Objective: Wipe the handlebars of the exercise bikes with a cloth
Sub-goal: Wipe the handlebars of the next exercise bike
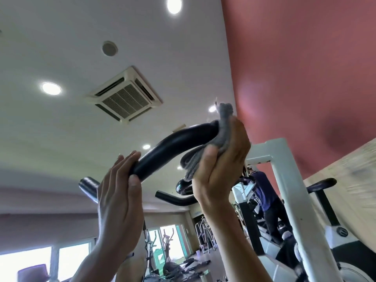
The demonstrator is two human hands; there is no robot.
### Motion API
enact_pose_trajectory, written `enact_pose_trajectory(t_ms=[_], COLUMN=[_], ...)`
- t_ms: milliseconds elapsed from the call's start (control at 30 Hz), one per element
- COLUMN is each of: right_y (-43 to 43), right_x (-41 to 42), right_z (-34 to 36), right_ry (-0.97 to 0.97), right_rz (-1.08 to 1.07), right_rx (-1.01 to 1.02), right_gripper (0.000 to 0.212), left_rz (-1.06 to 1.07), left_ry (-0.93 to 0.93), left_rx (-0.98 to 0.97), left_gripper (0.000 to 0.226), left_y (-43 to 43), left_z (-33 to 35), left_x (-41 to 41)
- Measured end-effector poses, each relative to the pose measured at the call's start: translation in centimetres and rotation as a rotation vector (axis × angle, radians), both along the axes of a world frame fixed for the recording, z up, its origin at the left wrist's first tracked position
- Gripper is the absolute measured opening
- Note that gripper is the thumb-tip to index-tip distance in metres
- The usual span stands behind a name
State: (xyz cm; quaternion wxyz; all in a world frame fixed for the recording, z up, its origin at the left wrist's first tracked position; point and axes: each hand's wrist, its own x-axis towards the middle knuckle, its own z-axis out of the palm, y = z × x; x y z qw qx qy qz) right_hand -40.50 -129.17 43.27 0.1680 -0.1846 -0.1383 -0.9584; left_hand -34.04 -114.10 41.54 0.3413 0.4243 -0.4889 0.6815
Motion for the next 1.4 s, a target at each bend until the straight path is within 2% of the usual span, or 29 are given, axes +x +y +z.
enact_pose_trajectory(t_ms=[67, 100, 233, 267, 367, 400, 433, 533, 567, 600, 700, 733, 867, 900, 1067, 1100, 1233, 1400], right_y=[-0.2, -0.8, -0.7, 0.3, 1.5, 1.0, 0.6, 1.3, 2.3, 3.3, 4.0, 3.6, 4.6, 5.6, 6.8, 6.5, 7.6, 11.6], right_x=[-0.5, -0.9, -2.6, -2.7, -2.3, -2.4, -2.6, -3.0, -2.9, -2.5, -1.7, -2.0, -3.2, -2.7, -2.7, -3.8, -4.4, -0.1], right_z=[0.2, 0.4, 0.0, -0.2, -0.3, -0.3, -0.3, -0.9, -1.0, -1.0, -1.7, -1.9, -2.0, -1.9, -3.0, -3.2, -2.8, -2.7], right_ry=[0.004, 0.019, 0.069, 0.075, 0.118, 0.131, 0.136, 0.124, 0.133, 0.159, 0.276, 0.303, 0.327, 0.335, 0.578, 0.601, 0.578, 0.858], right_rz=[-0.317, -0.388, -0.15, -0.21, -0.652, -0.708, -0.689, -0.44, -0.443, -0.524, -0.961, -1.013, -0.837, -0.851, -1.274, -1.279, -1.027, -1.344], right_rx=[0.024, 0.027, 0.041, 0.081, 0.114, 0.105, 0.096, 0.115, 0.148, 0.191, 0.204, 0.199, 0.324, 0.359, 0.262, 0.285, 0.468, 0.282], right_gripper=[0.049, 0.049, 0.049, 0.046, 0.043, 0.043, 0.042, 0.045, 0.044, 0.044, 0.041, 0.042, 0.049, 0.049, 0.047, 0.047, 0.047, 0.048], left_rz=[0.003, 0.003, -0.011, -0.014, -0.02, -0.024, -0.026, -0.019, -0.018, -0.017, 0.016, 0.01, -0.076, -0.084, -0.169, -0.178, -0.226, -0.257], left_ry=[0.001, 0.0, -0.007, 0.005, 0.032, 0.036, 0.042, 0.048, 0.043, 0.045, 0.062, 0.088, 0.217, 0.218, 0.191, 0.186, 0.179, 0.176], left_rx=[0.016, 0.027, 0.015, 0.01, 0.029, 0.037, 0.047, 0.085, 0.112, 0.148, 0.206, 0.188, 0.091, 0.087, 0.068, 0.07, 0.054, 0.007], left_gripper=[0.043, 0.043, 0.045, 0.045, 0.044, 0.044, 0.044, 0.045, 0.046, 0.047, 0.054, 0.057, 0.063, 0.062, 0.062, 0.061, 0.056, 0.048], left_y=[0.2, 0.1, -0.2, -0.2, 0.0, 0.0, 0.0, 0.5, 0.9, 1.3, 3.0, 3.6, 5.4, 5.4, 4.7, 4.6, 4.3, 4.0], left_z=[0.0, 0.1, 0.1, 0.1, 0.0, 0.1, 0.1, 0.0, 0.1, 0.2, 0.6, 0.9, 2.2, 2.2, 2.4, 2.4, 2.1, 1.8], left_x=[0.0, 0.0, -0.1, -0.1, 0.0, -0.1, -0.2, -0.2, -0.1, 0.1, 1.7, 2.8, 8.0, 8.8, 9.6, 9.7, 9.6, 9.2])
